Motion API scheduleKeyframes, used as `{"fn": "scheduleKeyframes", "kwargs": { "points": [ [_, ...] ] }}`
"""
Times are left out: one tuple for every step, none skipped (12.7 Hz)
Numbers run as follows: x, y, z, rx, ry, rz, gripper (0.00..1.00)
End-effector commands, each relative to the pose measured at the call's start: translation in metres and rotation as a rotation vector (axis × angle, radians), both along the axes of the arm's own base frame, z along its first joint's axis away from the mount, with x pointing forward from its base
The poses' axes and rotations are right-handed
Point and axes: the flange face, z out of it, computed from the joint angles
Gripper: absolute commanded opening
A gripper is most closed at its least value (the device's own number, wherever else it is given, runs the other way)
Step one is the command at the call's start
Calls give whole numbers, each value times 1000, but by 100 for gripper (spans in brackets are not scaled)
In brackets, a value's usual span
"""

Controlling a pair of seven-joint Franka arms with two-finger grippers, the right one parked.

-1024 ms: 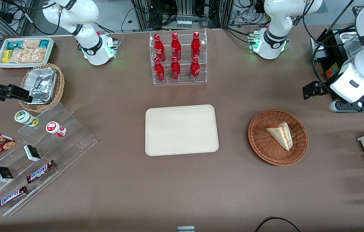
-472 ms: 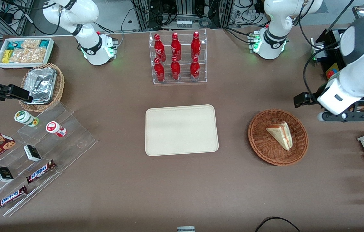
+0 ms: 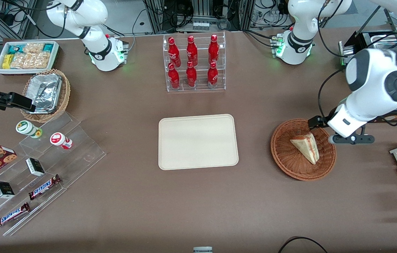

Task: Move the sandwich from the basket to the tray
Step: 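Move the left gripper over the wrapped sandwich in the wicker basket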

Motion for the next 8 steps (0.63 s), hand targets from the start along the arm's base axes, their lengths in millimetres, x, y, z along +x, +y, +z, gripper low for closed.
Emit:
{"fn": "scheduleKeyframes", "kwargs": {
  "points": [
    [-4, 16, -28, -12, -24, 23, 100],
    [-3, 17, -37, -13, -16, 25, 100],
    [-2, 18, -43, -13, -13, 29, 100],
    [-1, 18, -48, -13, -13, 31, 100],
    [1, 18, -53, -14, -21, 42, 100],
    [0, 18, -57, -13, -13, 50, 100],
    [-2, 19, -59, -9, -9, 100, 100],
    [-2, 20, -60, -2, -4, 179, 100]
  ]
}}
